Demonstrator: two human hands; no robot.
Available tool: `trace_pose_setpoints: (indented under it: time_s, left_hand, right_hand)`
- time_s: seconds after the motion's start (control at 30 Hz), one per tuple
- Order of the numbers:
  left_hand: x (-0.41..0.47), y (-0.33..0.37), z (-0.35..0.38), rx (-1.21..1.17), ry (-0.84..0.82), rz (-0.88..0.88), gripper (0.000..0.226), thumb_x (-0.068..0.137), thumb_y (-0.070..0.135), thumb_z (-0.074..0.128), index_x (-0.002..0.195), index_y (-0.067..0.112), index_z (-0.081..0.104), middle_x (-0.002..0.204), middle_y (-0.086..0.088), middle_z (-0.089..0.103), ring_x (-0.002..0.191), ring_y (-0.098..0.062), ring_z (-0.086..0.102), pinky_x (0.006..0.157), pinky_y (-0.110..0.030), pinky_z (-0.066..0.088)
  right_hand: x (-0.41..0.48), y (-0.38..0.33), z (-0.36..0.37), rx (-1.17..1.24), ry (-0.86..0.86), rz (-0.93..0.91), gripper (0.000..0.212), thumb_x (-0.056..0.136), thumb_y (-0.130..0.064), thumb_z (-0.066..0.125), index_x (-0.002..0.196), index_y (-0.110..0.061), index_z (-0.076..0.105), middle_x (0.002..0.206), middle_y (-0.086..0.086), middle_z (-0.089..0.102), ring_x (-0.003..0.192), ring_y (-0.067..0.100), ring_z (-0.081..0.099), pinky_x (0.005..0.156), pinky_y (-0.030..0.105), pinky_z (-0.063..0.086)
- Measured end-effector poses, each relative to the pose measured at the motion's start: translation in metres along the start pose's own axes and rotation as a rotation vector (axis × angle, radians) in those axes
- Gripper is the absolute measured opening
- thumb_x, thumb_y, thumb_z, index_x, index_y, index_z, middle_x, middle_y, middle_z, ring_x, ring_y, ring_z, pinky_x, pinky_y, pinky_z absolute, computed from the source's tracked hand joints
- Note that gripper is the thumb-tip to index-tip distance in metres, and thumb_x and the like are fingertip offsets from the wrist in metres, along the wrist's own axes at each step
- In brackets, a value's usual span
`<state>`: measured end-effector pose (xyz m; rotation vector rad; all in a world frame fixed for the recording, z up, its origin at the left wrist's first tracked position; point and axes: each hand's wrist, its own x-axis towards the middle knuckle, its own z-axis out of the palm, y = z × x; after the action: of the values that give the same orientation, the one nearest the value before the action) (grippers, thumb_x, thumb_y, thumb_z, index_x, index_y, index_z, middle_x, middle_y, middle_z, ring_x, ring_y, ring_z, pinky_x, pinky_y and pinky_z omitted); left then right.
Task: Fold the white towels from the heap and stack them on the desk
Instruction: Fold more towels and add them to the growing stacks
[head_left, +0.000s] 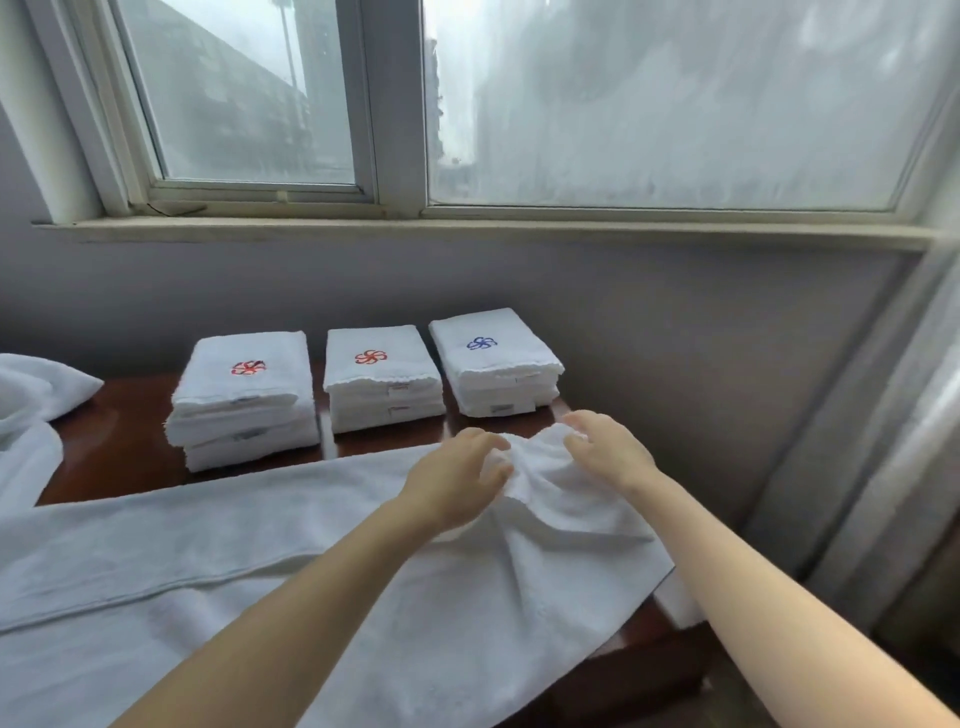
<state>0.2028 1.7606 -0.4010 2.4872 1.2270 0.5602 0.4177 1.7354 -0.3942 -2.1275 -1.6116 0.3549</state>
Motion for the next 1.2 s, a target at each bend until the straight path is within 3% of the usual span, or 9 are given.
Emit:
trace_pose_setpoints:
  time_s: [0.13,0.23,0.3,0.37,0.53,0.67,0.83,0.97,1.2]
  left_hand:
    - [0.016,0.003,0.016,-0.009,0.010,0.035,0.042,0.096,0.036,0.052,0.137,0.027,0.050,0.145,0.011,0.043,0.121,-0.009,0.051,0.095,-0.025,0.041]
    - [0.022,0.000,0.025,-0.008,0.016,0.066,0.051,0.089,0.031,0.055,0.139,0.025,0.049,0.143,0.011,0.045,0.125,-0.008,0.046,0.100,-0.022,0.038]
    - [0.023,-0.003,0.030,-0.014,0.006,0.058,0.059,0.085,0.031,0.057,0.143,0.024,0.046,0.145,0.010,0.045,0.130,-0.010,0.043,0.107,-0.026,0.036]
    - [0.023,-0.006,0.034,-0.031,0.006,0.053,0.065,0.084,0.032,0.058,0.146,0.023,0.042,0.147,0.010,0.043,0.133,-0.012,0.040,0.110,-0.026,0.032]
    - [0.021,-0.009,0.041,-0.062,0.040,0.055,0.073,0.089,0.035,0.055,0.154,0.024,0.024,0.159,0.007,0.026,0.146,-0.012,0.021,0.116,-0.025,0.016]
    - [0.019,-0.010,0.043,-0.067,0.100,0.077,0.075,0.097,0.059,0.035,0.158,0.025,0.008,0.164,0.008,0.008,0.150,-0.008,0.003,0.123,-0.036,0.008]
    - [0.017,-0.008,0.043,-0.078,0.194,0.114,0.081,0.086,0.072,0.010,0.153,0.032,-0.010,0.163,0.012,-0.007,0.148,-0.001,-0.013,0.123,-0.035,-0.002]
    - [0.016,-0.008,0.045,-0.021,0.257,0.160,0.075,0.090,0.068,0.012,0.151,0.030,-0.010,0.164,0.007,-0.006,0.149,-0.005,-0.015,0.123,-0.034,-0.005]
    - [0.018,-0.009,0.049,0.096,0.219,0.086,0.077,0.092,0.067,0.014,0.155,0.027,-0.001,0.164,0.007,-0.006,0.149,-0.008,-0.018,0.122,-0.035,-0.010]
  right_hand:
    - [0.016,0.003,0.006,-0.024,-0.004,0.035,0.025,0.097,-0.024,0.040,0.115,-0.018,0.057,0.116,0.003,0.061,0.107,0.026,0.056,0.089,0.042,0.049]
    - [0.024,-0.003,0.007,-0.025,-0.019,0.073,0.034,0.095,-0.025,0.041,0.126,-0.024,0.055,0.121,0.003,0.059,0.114,0.027,0.054,0.086,0.037,0.048]
    - [0.028,-0.005,0.009,0.007,-0.057,0.102,0.017,0.087,-0.020,0.044,0.095,-0.029,0.056,0.096,0.000,0.059,0.088,0.022,0.057,0.067,0.031,0.043]
    - [0.030,-0.007,0.009,0.061,-0.087,0.147,0.020,0.079,-0.019,0.046,0.065,-0.026,0.033,0.065,-0.004,0.039,0.058,0.018,0.037,0.052,0.028,0.028]
    - [0.028,-0.008,-0.003,0.389,-0.122,0.154,0.027,0.075,-0.021,0.057,0.050,-0.020,0.045,0.050,-0.007,0.040,0.049,0.015,0.035,0.049,0.021,0.032]
    - [0.026,-0.009,-0.021,0.811,-0.056,0.133,0.019,0.081,-0.021,0.060,0.075,-0.005,0.070,0.066,0.003,0.061,0.058,0.017,0.055,0.053,0.023,0.044]
    - [0.027,-0.005,-0.039,0.793,0.291,-0.033,0.047,0.094,-0.031,0.058,0.079,0.013,0.054,0.069,0.007,0.040,0.064,0.020,0.034,0.059,0.032,0.030]
    - [0.030,0.000,-0.048,0.863,0.360,0.094,0.050,0.092,-0.035,0.059,0.059,-0.006,0.037,0.065,0.004,0.031,0.065,0.022,0.027,0.061,0.033,0.025]
    - [0.038,0.006,-0.050,0.998,0.282,0.292,0.043,0.084,-0.043,0.072,0.066,-0.019,0.042,0.074,0.004,0.037,0.067,0.021,0.034,0.064,0.029,0.033]
